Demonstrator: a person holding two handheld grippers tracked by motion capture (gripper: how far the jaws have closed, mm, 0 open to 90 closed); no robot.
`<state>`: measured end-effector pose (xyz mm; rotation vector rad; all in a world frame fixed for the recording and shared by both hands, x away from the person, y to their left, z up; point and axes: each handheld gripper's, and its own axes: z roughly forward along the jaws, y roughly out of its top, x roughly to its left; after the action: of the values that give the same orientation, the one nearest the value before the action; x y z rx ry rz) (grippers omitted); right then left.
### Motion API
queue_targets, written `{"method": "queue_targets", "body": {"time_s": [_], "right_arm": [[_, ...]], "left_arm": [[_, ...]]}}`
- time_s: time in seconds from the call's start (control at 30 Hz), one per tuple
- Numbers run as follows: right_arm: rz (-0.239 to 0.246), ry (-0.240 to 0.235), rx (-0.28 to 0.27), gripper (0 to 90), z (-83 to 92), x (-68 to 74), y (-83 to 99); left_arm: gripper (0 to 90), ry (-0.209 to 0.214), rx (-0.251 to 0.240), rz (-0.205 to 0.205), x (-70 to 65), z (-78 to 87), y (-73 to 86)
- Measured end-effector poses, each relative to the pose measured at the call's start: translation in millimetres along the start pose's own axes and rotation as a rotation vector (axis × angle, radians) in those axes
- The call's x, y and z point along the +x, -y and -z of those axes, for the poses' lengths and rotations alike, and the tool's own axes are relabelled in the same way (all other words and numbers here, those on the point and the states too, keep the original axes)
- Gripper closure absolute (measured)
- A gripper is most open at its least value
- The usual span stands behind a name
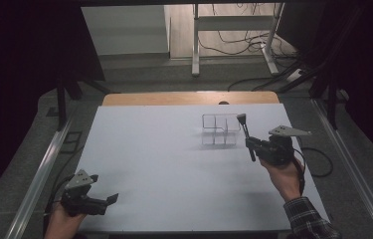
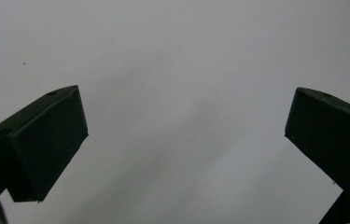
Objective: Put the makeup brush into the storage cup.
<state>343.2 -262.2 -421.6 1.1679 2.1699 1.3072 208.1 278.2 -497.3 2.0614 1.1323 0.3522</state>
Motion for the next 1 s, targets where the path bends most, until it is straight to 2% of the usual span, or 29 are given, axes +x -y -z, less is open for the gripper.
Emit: {"method": "queue_targets", "body": {"time_s": [0.33, 0.87, 1.0], "right_arm": [[0.015, 0.007, -0.020, 78.8, -8.3, -0.8, -6.5], [-0.002, 0.028, -0.062, 78.7, -16.8, -10.6, -15.1], [-0.004, 0.032, -0.070, 78.7, -19.3, -12.5, -17.9]], "left_arm": [[0.0, -0.003, 0.002, -0.002, 0.1, 0.1, 0.2], [0.0, -0.004, 0.003, 0.005, 0.4, 0.8, 1.8], [0.0, 0.003, -0.006, 0.018, 0.3, 1.4, 1.8]]}}
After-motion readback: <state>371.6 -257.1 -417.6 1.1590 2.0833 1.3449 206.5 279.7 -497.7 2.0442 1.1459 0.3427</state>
